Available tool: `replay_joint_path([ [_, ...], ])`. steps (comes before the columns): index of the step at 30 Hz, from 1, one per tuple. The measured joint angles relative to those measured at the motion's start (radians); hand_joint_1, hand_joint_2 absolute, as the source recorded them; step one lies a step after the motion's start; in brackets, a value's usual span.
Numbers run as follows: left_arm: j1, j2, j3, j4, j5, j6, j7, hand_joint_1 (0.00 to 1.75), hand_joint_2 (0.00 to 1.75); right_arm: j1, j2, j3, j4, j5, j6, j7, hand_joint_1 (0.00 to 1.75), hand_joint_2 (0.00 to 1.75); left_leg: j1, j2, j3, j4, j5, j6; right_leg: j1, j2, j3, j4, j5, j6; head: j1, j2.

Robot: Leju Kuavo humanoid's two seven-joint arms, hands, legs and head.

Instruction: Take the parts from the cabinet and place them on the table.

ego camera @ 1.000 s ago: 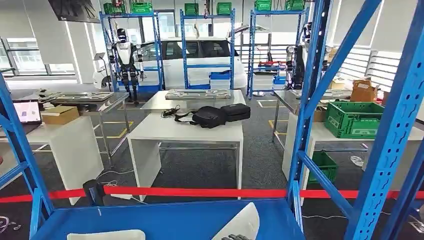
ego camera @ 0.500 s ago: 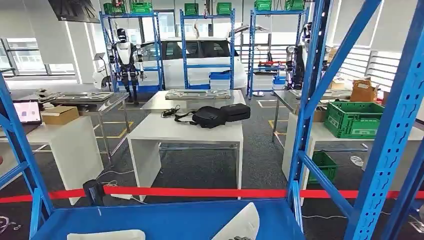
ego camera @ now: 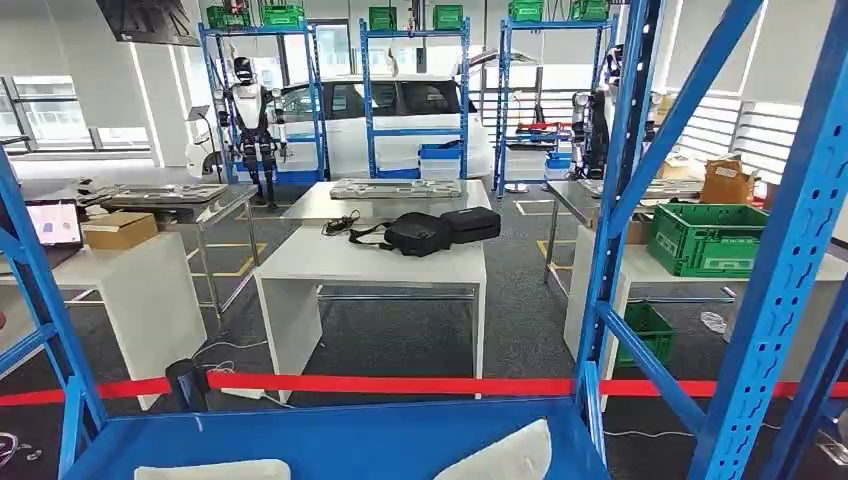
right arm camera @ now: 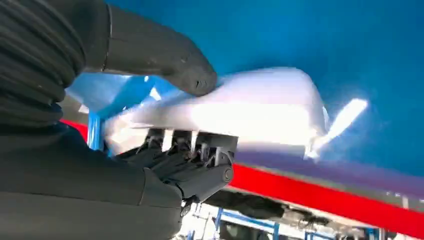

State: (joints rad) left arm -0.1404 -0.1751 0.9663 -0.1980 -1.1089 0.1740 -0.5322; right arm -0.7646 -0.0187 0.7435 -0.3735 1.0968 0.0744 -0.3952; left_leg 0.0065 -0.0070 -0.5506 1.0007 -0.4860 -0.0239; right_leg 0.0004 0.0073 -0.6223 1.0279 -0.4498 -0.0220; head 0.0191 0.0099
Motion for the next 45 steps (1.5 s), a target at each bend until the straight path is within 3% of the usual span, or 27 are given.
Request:
replay_joint_path([
  [22, 0.000, 0.001, -0.006, 0.000, 0.002, 0.028, 0.015, 0.00, 1.75, -0.002, -0.016, 0.000, 0.000, -0.019, -0.017, -0.002, 1.61, 1.75, 0.000, 0.000, 0.003, 0.000, 0.000, 0.000, 0.000, 0.000, 0.003, 0.000, 0.000, 0.000, 0.000, 0.000],
  [36, 0.001, 0.005, -0.006, 0.000, 0.022, 0.035, 0.037, 0.00, 1.75, -0.127, -0.026, -0.037, -0.076, -0.047, -0.122, 0.030, 1.61, 1.75, 0.000, 0.000, 0.002, 0.000, 0.000, 0.000, 0.000, 0.000, 0.003, 0.000, 0.001, 0.000, 0.000, 0.000],
  [45, 0.000, 0.006, -0.006, 0.000, 0.022, 0.035, 0.050, 0.00, 1.75, -0.137, -0.029, -0.081, -0.170, -0.049, -0.172, 0.040, 1.61, 1.75, 0.000, 0.000, 0.002, 0.000, 0.000, 0.000, 0.000, 0.000, 0.003, 0.000, 0.001, 0.000, 0.000, 0.000],
])
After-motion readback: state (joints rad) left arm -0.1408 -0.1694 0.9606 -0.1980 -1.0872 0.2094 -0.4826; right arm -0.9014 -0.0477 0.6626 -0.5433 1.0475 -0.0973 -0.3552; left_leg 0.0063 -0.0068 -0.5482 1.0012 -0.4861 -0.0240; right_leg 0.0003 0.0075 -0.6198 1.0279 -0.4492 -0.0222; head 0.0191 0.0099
